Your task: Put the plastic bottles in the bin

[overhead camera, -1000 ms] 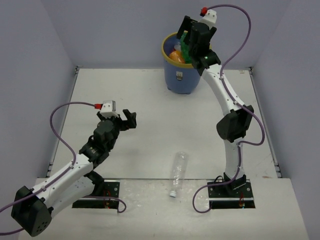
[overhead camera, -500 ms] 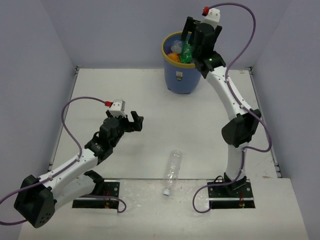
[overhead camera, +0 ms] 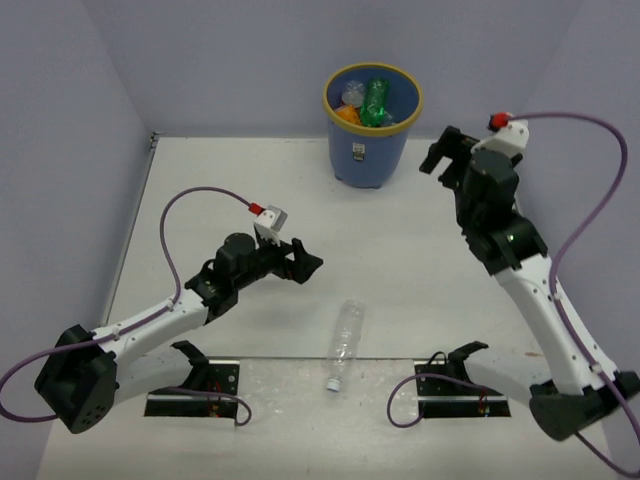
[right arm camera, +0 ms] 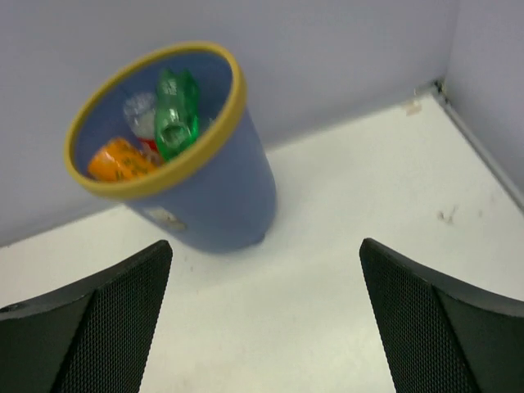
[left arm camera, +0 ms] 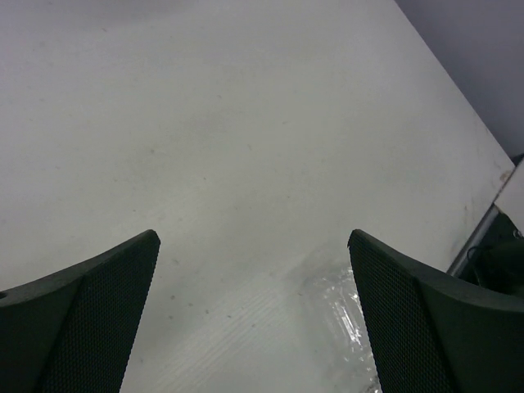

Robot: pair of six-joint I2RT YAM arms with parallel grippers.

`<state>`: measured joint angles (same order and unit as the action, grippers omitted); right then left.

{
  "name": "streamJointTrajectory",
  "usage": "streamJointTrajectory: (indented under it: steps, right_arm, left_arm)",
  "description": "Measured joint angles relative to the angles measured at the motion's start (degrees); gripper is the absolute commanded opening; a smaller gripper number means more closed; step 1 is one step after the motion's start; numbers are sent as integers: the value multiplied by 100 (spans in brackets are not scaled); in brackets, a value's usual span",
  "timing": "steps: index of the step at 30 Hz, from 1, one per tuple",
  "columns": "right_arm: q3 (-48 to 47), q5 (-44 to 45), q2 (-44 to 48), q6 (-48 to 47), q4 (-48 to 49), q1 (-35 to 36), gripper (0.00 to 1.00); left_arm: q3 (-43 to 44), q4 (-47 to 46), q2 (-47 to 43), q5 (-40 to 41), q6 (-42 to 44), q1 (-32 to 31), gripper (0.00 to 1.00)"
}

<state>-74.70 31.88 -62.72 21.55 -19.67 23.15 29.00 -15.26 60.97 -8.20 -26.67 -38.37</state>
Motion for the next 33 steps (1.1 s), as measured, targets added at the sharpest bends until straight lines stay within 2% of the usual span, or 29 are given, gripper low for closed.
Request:
streamJointTrajectory:
  steps: [4,8,13,17,21,23,24,26,33]
  right_arm:
    - [1540,149,1289,553,-73,-10,99]
    - [2598,195,1980,926,-363,-18,99]
    - [2951,196,2328,1106,-575,-18,99]
    - [3025,199,2467,1176,-590,-18,99]
    - [3025,214,2365,1206,-591,-18,99]
    - [3025,214,2257,1218,-605,-18,99]
    - [3025,214,2208,1230,-609,-18,99]
    - [3025,214,2104,1241,-614,-18,99]
    - [3025,212,2022,1289,-649,-18,99]
  left_arm:
    - [85,29,169,-1,-186,-871,100]
    - [134,209,509,402,-428,-1955,100]
    - [254,577,1291,849,-702,-2777,100]
    - [541,800,2009,1037,-854,-3059,99]
    - [1216,1173,2776,1373,-939,-3323,95]
    - [1476,1385,3036,1600,-1047,-3394,86]
    - [1556,1504,3102,1728,-1114,-3408,75]
    - [1643,1698,3121,1973,-1185,-3410,61]
    - [1753,2048,2867,2878,-1300,-3403,47]
